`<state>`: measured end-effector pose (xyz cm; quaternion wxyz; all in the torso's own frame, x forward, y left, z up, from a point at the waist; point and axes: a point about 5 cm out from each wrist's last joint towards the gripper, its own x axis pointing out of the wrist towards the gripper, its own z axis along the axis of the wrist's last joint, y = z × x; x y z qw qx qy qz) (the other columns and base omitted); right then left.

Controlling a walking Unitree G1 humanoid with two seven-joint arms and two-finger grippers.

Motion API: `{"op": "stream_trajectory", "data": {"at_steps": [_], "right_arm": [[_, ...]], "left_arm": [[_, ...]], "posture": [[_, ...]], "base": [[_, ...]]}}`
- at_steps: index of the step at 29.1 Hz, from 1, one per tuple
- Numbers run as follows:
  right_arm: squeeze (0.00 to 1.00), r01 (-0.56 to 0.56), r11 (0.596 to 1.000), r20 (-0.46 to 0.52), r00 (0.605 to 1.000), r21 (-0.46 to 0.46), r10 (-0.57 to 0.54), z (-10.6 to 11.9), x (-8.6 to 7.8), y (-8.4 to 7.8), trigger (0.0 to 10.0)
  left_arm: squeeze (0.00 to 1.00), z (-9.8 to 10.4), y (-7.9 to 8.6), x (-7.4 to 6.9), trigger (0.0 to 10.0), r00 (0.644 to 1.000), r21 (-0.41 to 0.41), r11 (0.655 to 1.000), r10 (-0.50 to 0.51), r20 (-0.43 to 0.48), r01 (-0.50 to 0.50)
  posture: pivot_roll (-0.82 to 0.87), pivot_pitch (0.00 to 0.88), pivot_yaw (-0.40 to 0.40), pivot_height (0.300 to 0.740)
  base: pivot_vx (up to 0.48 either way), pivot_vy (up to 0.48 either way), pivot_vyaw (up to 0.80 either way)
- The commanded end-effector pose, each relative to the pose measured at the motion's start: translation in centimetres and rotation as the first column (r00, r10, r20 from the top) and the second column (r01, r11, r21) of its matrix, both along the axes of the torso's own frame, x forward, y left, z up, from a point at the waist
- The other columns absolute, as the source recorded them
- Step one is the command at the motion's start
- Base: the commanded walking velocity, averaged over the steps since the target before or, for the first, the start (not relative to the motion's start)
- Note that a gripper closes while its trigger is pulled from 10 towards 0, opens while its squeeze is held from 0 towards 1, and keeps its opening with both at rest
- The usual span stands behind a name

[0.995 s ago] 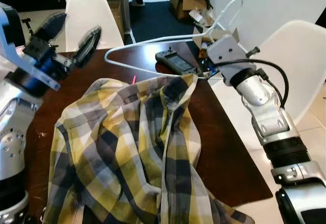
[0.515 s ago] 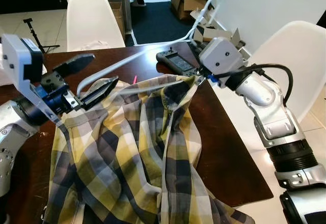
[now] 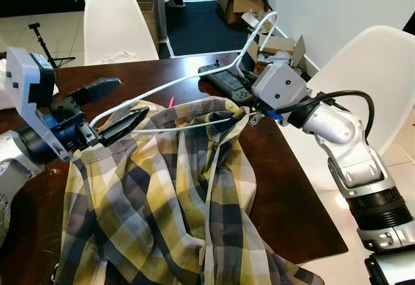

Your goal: Hang hanger

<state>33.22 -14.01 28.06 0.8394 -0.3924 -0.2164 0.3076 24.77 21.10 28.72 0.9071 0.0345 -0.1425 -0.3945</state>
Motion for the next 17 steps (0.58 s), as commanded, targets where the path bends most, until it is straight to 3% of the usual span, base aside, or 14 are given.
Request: {"op": "stream_trajectory", "data": {"at_steps": [1,7,10,17], "right_arm": [[0.0,-0.098,0.991,0.003,0.995,-0.089,0.099,-0.7,-0.8,1.9,0.0],[0.0,-0.067,0.99,-0.001,0.998,-0.121,0.067,-1.0,-0.6,1.6,0.0],[0.0,0.041,0.985,0.024,0.999,-0.168,-0.038,-1.4,0.4,0.5,0.0],[0.0,0.155,0.977,0.08,0.986,-0.145,-0.145,-0.7,1.4,-0.8,0.0]], "left_arm": [[0.0,-0.2,-1.1,-0.5,10.0,0.997,0.016,0.997,-0.074,-0.021,0.074],[0.0,-0.2,-1.1,-0.7,10.0,0.996,0.022,0.996,-0.087,-0.036,0.088],[0.0,0.0,-1.0,-1.2,10.0,0.995,0.034,0.995,-0.095,-0.043,0.097],[0.0,-0.2,-1.0,-1.6,10.0,0.992,0.056,0.993,-0.103,-0.069,0.107]], "posture": [[0.03,0.168,0.014,0.74],[0.03,0.172,0.015,0.74],[0.03,0.174,0.015,0.74],[0.03,0.175,0.014,0.74]], "base": [[0.0,0.0,0.0],[0.0,0.0,0.0],[0.0,0.0,0.0],[0.0,0.0,0.0]]}}
